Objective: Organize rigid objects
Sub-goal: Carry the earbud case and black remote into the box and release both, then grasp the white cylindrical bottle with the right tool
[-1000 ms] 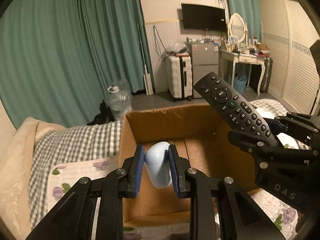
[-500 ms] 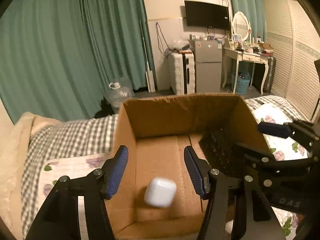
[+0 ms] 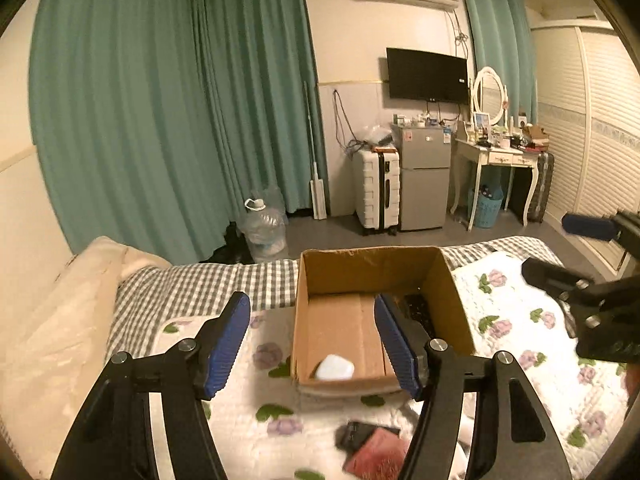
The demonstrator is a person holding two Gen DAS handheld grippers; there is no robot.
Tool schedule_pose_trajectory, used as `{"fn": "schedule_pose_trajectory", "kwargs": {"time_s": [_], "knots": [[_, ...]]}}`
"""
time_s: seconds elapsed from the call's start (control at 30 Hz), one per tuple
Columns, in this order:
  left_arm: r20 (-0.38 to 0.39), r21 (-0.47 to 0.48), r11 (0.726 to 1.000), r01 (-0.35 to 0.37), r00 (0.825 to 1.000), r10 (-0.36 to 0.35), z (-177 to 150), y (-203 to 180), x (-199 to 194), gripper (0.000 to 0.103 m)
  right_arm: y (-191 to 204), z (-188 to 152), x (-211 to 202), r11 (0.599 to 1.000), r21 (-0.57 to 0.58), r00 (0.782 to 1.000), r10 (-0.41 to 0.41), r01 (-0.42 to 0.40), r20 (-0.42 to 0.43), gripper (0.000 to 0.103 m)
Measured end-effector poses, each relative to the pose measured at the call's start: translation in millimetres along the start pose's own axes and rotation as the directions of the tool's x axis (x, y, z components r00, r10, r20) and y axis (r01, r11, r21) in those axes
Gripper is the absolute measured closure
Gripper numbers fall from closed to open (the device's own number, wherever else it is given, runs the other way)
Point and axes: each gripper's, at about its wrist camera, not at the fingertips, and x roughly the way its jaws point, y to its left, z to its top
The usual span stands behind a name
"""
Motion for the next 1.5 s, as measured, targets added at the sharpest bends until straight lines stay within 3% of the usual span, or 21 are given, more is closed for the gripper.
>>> {"fn": "schedule_pose_trajectory", "kwargs": {"time_s": [0.17,0.33,0.57,0.73,0.97,1.1,1.17,1.5], "knots": [[-0.017,-0.011,0.999,0.038,0.999,-0.038,-26.2,-2.0,-26.5,0.034,14.5,-7.7,-48.9,0.999,-0.044,1.000,0.007,-0.006,0.027,0.015],[-0.070,0.011,0.998,0.061,0.996,-0.060,-64.5,-17.1,-18.0,0.034,21.9,-42.2,-53.3,0.997,-0.062,0.999,0.033,-0.034,-0.023,0.015],[-0.220,0.030,0.996,0.089,0.972,-0.080,-135.7,-35.9,40.7,0.034,23.4,-112.9,15.5,0.993,-0.081,0.974,0.063,-0.083,-0.219,0.015],[-0.310,0.022,0.988,0.150,0.941,-0.136,-176.8,-45.6,77.1,0.034,16.0,-147.9,56.7,0.992,-0.064,0.946,0.080,-0.105,-0.314,0.015],[-0.358,0.004,0.984,0.176,0.919,-0.163,-190.7,-41.8,92.5,0.034,25.3,-169.6,107.2,0.987,-0.040,0.905,0.128,-0.158,-0.406,0.015],[-0.365,-0.008,0.980,0.198,0.912,-0.188,-192.1,-38.7,94.7,0.034,35.3,-177.7,131.8,0.984,-0.037,0.883,0.137,-0.172,-0.449,0.031],[-0.368,-0.007,0.978,0.210,0.908,-0.198,-189.9,-37.8,96.0,0.034,40.2,-183.8,140.7,0.981,-0.049,0.866,0.140,-0.185,-0.480,0.059],[-0.394,0.020,0.978,0.209,0.900,-0.185,-186.6,-36.2,103.0,0.034,37.7,-166.3,100.5,0.974,-0.043,0.894,0.185,-0.221,-0.407,0.060]]}}
